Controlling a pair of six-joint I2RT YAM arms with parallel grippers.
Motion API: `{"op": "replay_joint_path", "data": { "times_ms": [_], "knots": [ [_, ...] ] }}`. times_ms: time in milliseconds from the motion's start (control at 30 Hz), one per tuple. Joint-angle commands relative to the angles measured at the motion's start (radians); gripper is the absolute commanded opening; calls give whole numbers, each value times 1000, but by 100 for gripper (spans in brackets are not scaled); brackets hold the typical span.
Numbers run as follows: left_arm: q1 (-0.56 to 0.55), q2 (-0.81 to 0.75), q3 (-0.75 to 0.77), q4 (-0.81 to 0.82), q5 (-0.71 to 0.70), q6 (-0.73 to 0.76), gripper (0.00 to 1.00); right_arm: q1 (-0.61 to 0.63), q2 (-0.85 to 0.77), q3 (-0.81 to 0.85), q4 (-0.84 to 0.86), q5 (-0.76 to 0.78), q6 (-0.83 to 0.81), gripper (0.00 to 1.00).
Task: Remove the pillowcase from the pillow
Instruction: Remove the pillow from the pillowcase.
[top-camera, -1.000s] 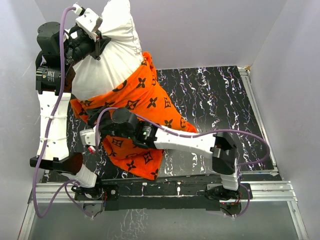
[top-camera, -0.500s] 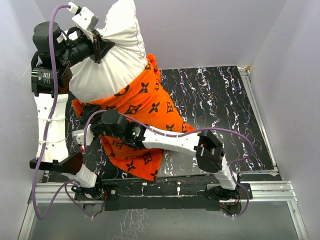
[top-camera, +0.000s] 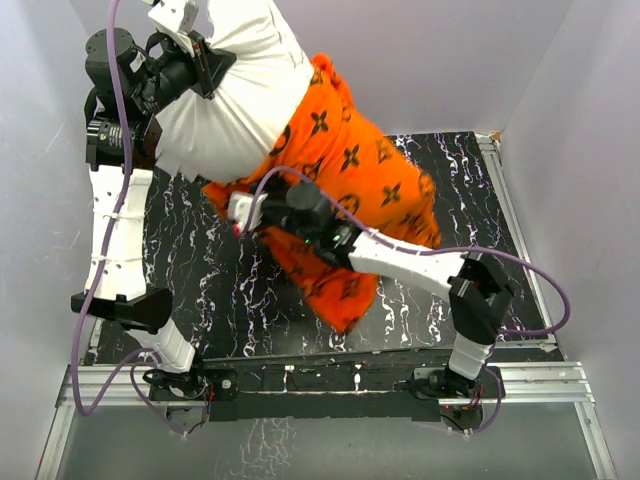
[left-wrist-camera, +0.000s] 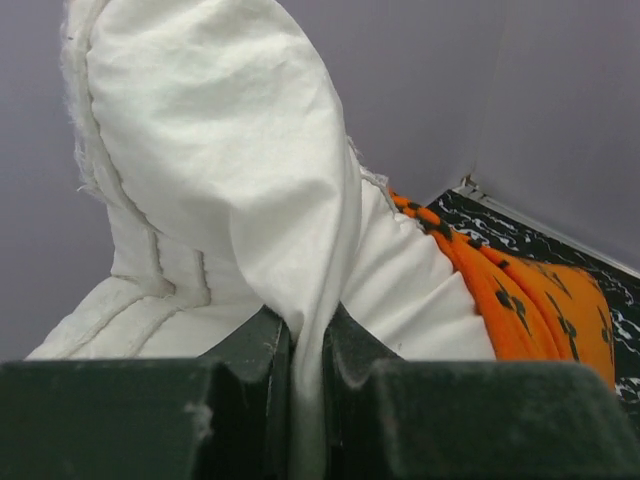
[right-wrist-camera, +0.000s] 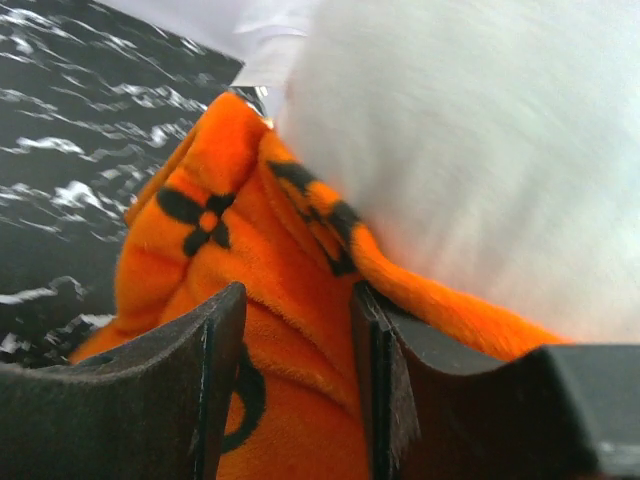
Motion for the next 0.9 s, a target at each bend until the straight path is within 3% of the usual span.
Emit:
{"op": "replay_joint_path", "data": {
  "times_ms": [0,167,500,700,867],
  "knots": [
    [16,-126,115,451,-37,-33,0,-183,-87,-26,69,157,246,49],
    [16,-171,39,416,24,-75,0,-205,-155,-101,103,185,468,54],
    [16,-233,-242,252,29,-164,0,-105,-375,-470,240,346,1224,60],
    [16,-267,-370,213,11,-168,0,30,-329,-453,99,426,1671,60],
    [15,-277,-384,193,-4,-173,0,184,-277,-419,176,537,1788,64]
  ]
}}
